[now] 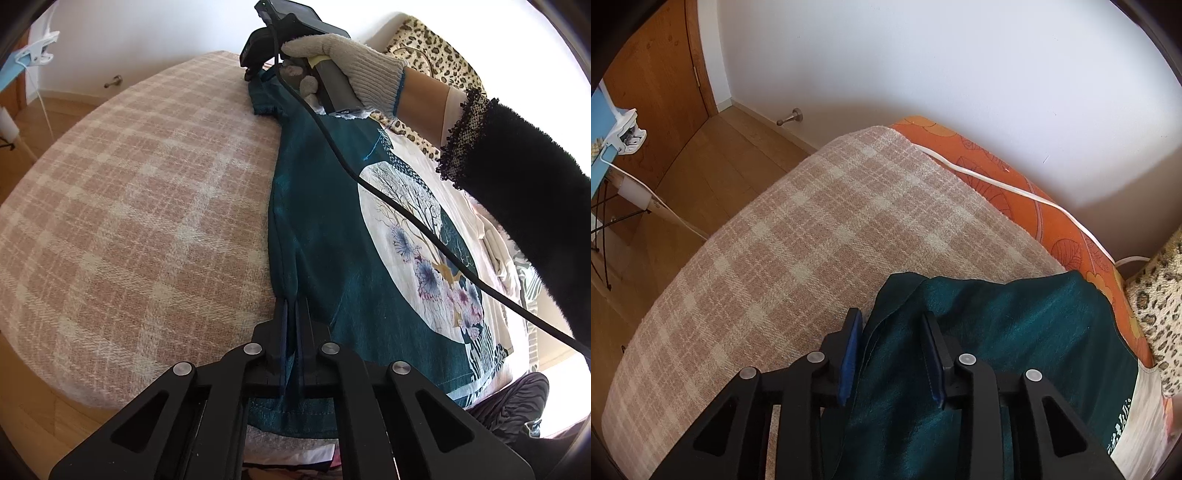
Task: Fold small clothes
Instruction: 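Close left tool on the green hem edge while right tool grips the shoulder, then fold the green side over toward the print with both tools, then open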
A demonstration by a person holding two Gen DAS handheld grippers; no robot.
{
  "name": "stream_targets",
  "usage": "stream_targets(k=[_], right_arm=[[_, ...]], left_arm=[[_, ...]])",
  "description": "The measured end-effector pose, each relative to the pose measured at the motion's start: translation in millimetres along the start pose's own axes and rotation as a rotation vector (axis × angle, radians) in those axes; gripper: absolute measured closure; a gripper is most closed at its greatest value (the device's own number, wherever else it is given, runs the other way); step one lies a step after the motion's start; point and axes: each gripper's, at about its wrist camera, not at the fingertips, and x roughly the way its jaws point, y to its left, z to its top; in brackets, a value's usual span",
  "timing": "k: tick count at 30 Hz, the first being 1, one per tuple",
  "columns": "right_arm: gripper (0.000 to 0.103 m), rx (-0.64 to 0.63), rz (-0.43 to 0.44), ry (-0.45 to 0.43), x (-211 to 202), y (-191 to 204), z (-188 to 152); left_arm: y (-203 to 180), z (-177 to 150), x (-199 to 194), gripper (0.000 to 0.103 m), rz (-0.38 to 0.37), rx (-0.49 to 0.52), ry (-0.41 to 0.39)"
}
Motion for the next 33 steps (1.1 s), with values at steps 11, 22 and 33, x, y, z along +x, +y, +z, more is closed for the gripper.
stream_targets(k=[11,22,33], right_arm=[[0.103,0.028,0.018,-0.078,-46,-23,-3],[0.103,0.118,0.023,-0.160,-99,-93,-26],[0.103,0.341,0.032,-0.169,-98,-212,-88]], left_arm=[[-24,6,-6,0.102,-0.030,0.054,-0.031],[-64,13,-8,0.102,-0.085,0.147,-0.053],[-119,5,16,0.102,-0.125,0.301,0.015]])
